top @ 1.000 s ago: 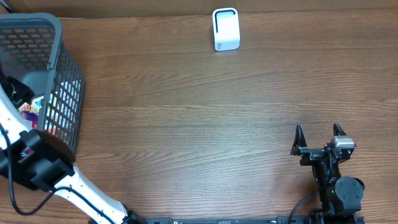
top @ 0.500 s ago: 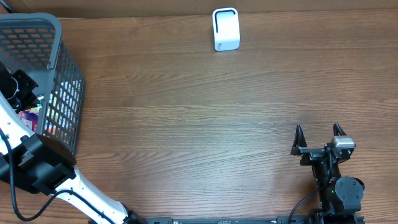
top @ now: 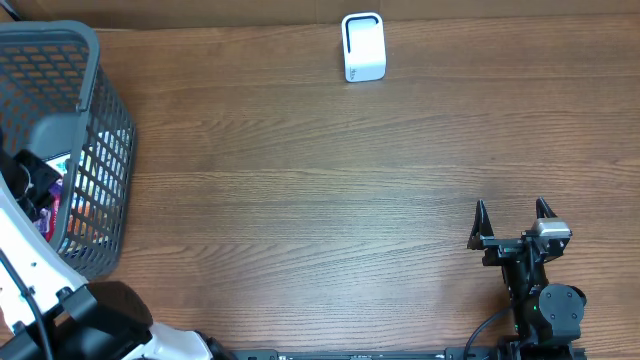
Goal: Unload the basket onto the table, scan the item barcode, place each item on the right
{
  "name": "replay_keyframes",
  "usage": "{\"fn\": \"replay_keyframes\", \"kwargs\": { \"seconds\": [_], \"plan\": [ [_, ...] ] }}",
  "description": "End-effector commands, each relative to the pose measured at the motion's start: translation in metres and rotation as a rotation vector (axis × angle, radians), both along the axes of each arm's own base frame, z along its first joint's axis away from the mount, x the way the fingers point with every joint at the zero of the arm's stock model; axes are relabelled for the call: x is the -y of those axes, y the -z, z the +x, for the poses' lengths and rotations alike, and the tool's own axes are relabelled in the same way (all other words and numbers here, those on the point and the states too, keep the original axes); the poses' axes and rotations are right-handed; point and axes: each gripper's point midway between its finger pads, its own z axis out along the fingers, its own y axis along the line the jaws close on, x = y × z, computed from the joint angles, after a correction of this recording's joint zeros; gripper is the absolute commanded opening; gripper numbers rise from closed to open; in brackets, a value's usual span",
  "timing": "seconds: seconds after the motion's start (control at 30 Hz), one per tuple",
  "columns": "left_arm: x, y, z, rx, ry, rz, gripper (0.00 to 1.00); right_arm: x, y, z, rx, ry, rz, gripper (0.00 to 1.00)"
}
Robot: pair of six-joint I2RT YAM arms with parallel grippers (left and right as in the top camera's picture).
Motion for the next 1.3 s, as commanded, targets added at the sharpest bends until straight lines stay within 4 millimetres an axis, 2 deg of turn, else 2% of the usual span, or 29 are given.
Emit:
{"fn": "replay_keyframes", "kwargs": {
  "seconds": [0.0,0.17,0.27,0.4,0.6,0.7,1.03,1.27],
  "plan": [
    [-0.020,0.008,-0.017,-0.083,-0.140,0.097,0.04,0.001,0.001,0.000,0.007,0.006,-0.004,1.00],
    [-0.034,0.025,-0.019,-0.070,-0.201,0.106,0.04,0.001,0.001,0.000,0.007,0.006,-0.004,1.00],
    [-0.041,0.033,-0.037,-0.097,-0.269,0.084,0.04,0.001,0.001,0.000,0.007,0.006,-0.004,1.00],
    [-0.053,0.033,-0.066,-0.122,-0.358,0.069,0.04,0.001,0.001,0.000,0.007,0.006,-0.004,1.00],
    [-0.044,0.038,-0.085,-0.094,-0.440,-0.063,0.04,0.001,0.001,0.000,0.007,0.006,-0.004,1.00],
    [-0.037,0.040,-0.083,-0.085,-0.432,-0.104,0.04,0.001,0.001,0.000,0.007,0.006,-0.004,1.00],
    [-0.011,0.042,-0.047,0.021,-0.246,-0.245,0.04,0.001,0.001,0.000,0.007,0.006,-0.004,1.00],
    [-0.002,0.041,-0.047,0.034,-0.217,-0.261,0.04,0.001,0.001,0.000,0.007,0.006,-0.004,1.00]
  ]
}}
